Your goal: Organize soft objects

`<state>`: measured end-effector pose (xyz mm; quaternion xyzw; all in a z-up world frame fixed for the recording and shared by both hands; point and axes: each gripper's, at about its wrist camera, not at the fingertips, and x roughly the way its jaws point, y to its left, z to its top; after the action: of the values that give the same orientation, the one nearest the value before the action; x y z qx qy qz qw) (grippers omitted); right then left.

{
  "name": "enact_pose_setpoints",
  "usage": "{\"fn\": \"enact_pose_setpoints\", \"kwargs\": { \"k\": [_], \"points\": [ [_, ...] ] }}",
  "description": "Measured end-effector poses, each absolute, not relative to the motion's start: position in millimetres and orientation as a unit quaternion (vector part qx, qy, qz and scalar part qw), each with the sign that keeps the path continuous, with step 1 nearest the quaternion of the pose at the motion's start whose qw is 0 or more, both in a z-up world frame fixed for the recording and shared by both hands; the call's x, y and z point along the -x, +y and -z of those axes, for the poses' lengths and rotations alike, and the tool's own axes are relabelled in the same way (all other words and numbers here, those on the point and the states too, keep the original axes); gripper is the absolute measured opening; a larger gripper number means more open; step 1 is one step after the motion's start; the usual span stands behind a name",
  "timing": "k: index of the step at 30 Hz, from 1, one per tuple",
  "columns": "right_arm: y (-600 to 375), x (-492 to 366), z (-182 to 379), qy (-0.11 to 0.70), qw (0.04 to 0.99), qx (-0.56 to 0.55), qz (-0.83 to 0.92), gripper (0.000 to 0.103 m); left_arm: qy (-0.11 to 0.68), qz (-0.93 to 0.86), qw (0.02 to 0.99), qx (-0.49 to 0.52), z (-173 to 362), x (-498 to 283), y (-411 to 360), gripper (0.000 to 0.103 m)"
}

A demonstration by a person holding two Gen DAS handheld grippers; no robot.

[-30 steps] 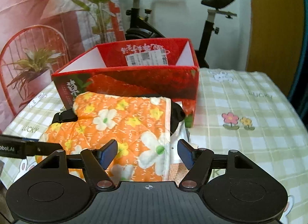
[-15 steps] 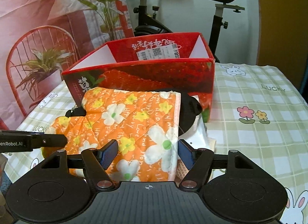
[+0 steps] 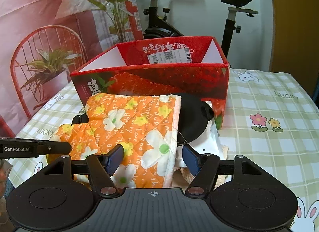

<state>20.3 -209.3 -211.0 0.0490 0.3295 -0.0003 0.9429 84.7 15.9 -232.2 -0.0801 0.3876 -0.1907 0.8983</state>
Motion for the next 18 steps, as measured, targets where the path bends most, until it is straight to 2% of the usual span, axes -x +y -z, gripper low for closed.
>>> {"fn": "enact_pose_setpoints", "kwargs": {
  "k": [6, 11, 14, 16, 18],
  "points": [
    [-210.5, -22.6, 215.0, 0.335, 0.941, -0.056, -0.006, 0.062, 0.392, 0.189, 0.897, 0.084, 236.8, -85.0, 15.8, 0.020],
    [-200.8, -24.3, 211.8, 0.339, 0.940, -0.041, -0.017, 0.053, 0.388, 0.188, 0.899, 0.083, 233.6, -83.9, 14.7, 0.019],
    [-197.5, -22.4, 205.1, 0.336, 0.941, -0.033, -0.020, 0.034, 0.378, 0.187, 0.903, 0.079, 229.2, -80.9, 16.0, 0.016],
    [-197.4, -19.9, 198.6, 0.328, 0.944, -0.031, -0.023, 0.018, 0.370, 0.185, 0.907, 0.077, 224.4, -78.5, 16.4, 0.014],
    [-196.5, -17.0, 191.0, 0.318, 0.947, -0.028, -0.027, 0.010, 0.360, 0.184, 0.912, 0.075, 218.7, -75.6, 16.9, 0.013]
  ]
}}
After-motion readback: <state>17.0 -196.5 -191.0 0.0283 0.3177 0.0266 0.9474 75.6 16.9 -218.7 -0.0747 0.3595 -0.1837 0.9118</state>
